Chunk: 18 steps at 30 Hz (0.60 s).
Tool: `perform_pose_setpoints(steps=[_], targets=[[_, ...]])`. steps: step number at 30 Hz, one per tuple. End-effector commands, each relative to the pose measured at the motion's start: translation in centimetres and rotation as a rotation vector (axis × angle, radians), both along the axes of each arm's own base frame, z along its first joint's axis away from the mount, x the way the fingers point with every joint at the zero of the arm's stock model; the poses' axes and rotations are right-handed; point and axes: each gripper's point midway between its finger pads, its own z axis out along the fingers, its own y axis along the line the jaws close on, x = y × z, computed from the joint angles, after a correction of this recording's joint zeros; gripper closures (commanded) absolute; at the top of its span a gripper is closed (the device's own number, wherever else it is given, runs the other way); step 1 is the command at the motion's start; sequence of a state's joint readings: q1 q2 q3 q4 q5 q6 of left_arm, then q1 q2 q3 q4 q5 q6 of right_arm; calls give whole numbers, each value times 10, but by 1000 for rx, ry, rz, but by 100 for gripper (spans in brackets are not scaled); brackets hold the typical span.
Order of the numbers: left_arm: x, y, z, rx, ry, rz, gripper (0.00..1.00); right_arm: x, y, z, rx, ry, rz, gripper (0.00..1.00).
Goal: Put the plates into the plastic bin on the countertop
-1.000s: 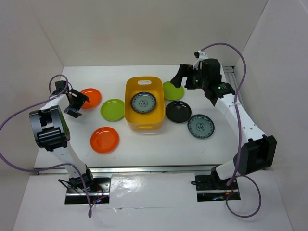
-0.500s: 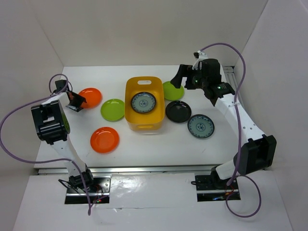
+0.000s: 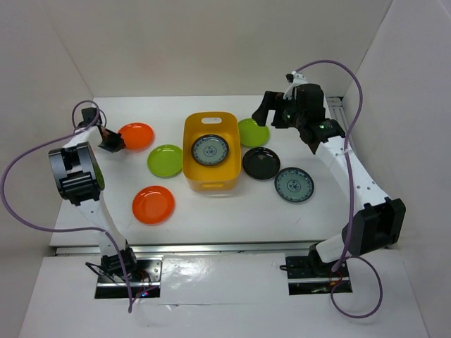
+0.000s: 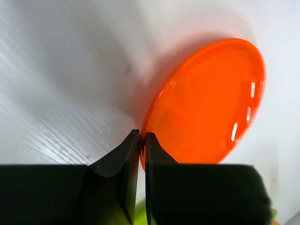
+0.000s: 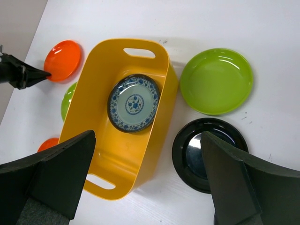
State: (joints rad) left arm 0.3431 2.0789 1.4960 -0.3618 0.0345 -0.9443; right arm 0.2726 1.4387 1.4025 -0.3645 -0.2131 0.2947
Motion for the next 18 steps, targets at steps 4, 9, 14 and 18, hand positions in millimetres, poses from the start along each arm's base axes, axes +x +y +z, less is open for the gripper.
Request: perform_pose_setpoints(steps=[4, 9, 14, 18], targets=[[33, -5, 164, 105, -330, -82, 100, 2, 1, 24, 1, -61, -4, 0], [23, -87, 260, 234, -499, -280, 100, 7, -19, 26, -44, -66, -94, 0], [-9, -183, 249, 251, -460, -494, 100, 14, -42, 39, -69, -85, -192, 0], [-28, -240, 227, 297, -414, -628, 100, 16, -41, 39, -69, -85, -192, 0]])
